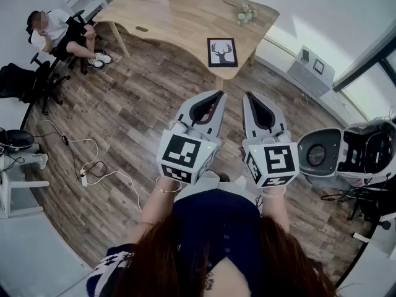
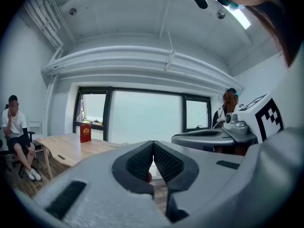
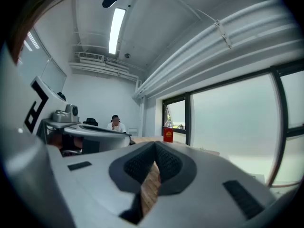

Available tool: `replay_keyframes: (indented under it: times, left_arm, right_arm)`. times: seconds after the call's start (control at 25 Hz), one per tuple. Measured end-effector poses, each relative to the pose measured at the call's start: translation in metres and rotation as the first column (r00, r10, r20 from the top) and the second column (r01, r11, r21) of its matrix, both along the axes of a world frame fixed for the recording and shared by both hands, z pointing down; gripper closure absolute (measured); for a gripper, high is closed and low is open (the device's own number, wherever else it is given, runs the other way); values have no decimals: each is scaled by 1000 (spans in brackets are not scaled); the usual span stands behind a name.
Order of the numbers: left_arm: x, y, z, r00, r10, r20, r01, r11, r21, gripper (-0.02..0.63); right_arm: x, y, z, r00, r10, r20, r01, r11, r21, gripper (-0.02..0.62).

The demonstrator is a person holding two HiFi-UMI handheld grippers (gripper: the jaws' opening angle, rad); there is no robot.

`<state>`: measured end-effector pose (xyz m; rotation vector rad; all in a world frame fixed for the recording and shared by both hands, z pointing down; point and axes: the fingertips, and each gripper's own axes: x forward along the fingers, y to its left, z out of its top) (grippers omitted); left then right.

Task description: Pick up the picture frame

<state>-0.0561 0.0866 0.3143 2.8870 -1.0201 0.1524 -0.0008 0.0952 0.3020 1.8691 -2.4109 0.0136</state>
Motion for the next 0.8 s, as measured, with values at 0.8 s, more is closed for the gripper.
replay_keyframes:
  times: [0.8]
  left_arm:
    - [-8,-60,24,1000,19,-24,-21,998,-54,580]
  right_arm:
    - [1,-41,18,996,62,70,-60,998,-28,571]
